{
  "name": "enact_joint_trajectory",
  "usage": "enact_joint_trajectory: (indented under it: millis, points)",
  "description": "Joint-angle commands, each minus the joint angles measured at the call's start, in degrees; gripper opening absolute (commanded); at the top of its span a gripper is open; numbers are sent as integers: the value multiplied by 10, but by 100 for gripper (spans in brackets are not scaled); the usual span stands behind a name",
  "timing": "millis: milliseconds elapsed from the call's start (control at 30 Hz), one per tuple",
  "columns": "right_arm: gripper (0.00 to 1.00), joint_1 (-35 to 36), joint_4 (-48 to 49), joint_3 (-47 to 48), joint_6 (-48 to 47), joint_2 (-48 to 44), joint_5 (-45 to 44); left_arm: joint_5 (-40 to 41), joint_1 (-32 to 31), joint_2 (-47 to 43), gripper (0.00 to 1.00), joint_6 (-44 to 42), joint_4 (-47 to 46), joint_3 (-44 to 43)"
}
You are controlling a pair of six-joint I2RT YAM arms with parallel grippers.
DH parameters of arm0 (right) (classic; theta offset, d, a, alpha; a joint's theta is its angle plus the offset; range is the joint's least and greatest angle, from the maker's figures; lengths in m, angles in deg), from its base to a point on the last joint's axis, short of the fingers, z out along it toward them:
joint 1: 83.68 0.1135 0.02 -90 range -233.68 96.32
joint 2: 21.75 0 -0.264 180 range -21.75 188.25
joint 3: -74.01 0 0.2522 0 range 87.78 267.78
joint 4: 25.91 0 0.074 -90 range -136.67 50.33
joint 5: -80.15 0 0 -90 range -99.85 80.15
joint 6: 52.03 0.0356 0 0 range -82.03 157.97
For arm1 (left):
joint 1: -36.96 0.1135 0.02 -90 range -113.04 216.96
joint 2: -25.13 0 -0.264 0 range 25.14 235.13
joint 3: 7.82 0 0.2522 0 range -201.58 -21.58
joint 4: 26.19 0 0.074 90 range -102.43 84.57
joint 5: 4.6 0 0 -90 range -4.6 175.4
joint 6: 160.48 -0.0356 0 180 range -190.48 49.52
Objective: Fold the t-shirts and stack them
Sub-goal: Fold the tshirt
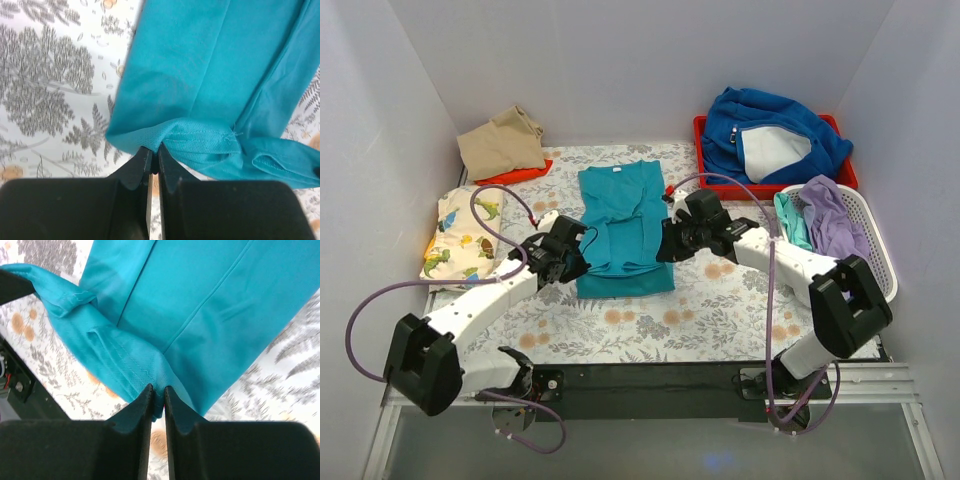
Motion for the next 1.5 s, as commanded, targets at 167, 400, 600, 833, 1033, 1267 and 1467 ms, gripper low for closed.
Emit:
enact_joint_trajectory:
  millis: [167, 400, 600, 833, 1033, 1267, 1467]
  points:
    - [18, -61, 0, 118, -47, 106, 63, -45, 54, 146, 0, -113, -126, -76]
    - [17, -86, -11, 186, -55, 190, 86, -61, 87, 231, 0, -144, -166, -124]
    - [26, -98, -21, 213, -62, 230, 55, -68, 111, 264, 0, -155, -177, -136]
    - [45, -112, -18, 222, -88, 219, -40, -47, 120, 282, 68, -149, -163, -147]
    - [49, -121, -15, 234, -111, 166, -50, -26, 121, 233, 71, -177, -160, -170]
    - [50, -107, -18, 225, -77, 167, 88, -192, 121, 178, 70, -201, -198, -133]
    - [49, -87, -11, 211, -64, 194, 116, -284, 120, 181, 67, -179, -232, -85]
